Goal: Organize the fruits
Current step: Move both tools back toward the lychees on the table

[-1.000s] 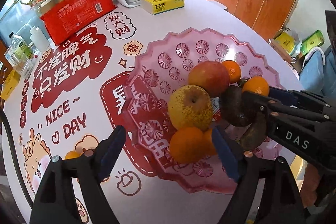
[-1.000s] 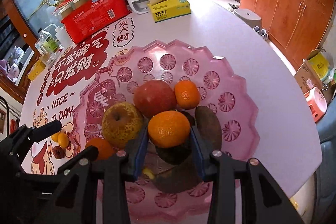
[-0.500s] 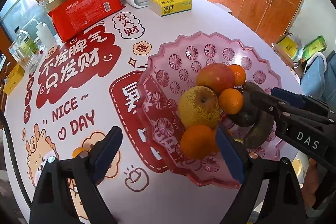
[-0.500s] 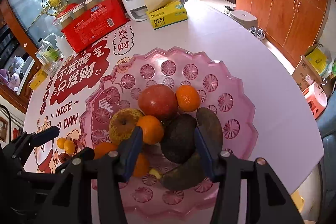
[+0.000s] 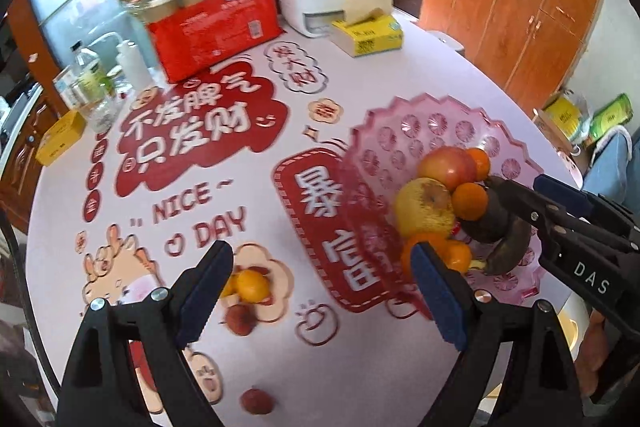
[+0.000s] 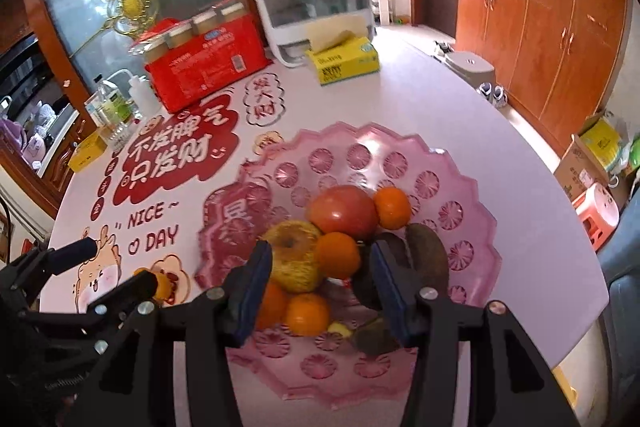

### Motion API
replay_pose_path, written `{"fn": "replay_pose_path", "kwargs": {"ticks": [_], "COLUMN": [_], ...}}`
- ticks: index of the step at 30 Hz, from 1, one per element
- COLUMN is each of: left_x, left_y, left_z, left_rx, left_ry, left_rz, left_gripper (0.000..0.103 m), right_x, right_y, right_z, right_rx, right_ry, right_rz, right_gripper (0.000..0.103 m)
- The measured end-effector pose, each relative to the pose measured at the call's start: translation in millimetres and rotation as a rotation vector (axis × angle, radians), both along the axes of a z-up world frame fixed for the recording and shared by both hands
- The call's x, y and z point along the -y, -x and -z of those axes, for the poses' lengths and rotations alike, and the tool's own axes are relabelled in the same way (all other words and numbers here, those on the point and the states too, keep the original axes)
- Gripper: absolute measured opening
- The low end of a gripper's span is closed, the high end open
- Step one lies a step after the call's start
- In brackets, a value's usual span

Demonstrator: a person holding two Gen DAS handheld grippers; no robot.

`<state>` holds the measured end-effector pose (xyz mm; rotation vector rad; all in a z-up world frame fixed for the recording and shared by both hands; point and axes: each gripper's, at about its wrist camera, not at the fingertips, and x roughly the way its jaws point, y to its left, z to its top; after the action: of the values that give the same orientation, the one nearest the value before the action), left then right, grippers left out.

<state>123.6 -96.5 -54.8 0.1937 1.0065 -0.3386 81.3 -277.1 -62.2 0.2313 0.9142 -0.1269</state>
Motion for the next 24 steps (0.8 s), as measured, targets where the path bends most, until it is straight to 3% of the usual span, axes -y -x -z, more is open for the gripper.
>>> {"fn": "replay_pose_path", "kwargs": {"ticks": [13, 24], "left_x": [-102, -148], "left_y": [-3, -6], "left_z": [-18, 27], "left_rx": [0.006, -0.081], "left_ry": [0.002, -0.028], "left_rz": [-0.110, -0.083], "left_gripper": [0.089, 0.089], "right_x": [-73, -132], "right_y": [-1, -1], "right_z": [-24, -5], "right_rx": [0.100, 0.077], "right_ry": [0.044, 0.060], "right_rz": [-0.089, -0.189], "right_gripper": [0.052, 0.051]}}
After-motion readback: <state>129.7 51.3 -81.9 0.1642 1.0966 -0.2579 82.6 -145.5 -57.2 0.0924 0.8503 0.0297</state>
